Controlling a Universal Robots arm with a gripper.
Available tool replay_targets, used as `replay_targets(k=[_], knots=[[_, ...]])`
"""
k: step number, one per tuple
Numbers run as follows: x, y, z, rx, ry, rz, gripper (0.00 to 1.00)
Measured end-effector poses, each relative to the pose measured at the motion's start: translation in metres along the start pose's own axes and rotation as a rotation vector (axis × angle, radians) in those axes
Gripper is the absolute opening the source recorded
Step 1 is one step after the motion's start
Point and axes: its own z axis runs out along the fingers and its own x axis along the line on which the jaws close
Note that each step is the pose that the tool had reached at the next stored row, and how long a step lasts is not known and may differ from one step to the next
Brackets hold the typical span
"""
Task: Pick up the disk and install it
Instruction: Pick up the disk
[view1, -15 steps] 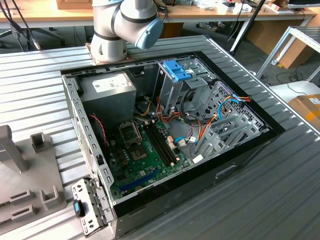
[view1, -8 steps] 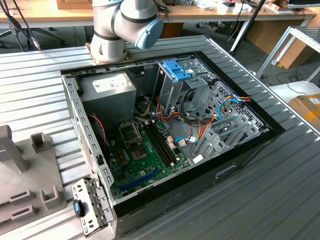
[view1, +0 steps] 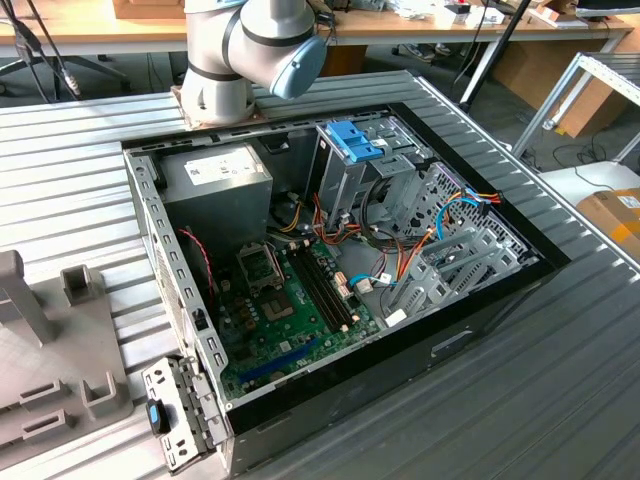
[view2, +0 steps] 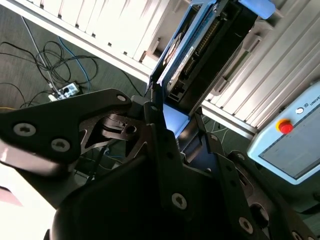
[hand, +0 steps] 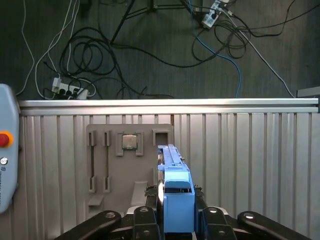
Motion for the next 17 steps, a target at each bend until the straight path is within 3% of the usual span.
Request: replay_targets(k=[17], knots=[[-0.0003,-0.0001,-0.0071,0.0000,0.0000,0.000,0.36]])
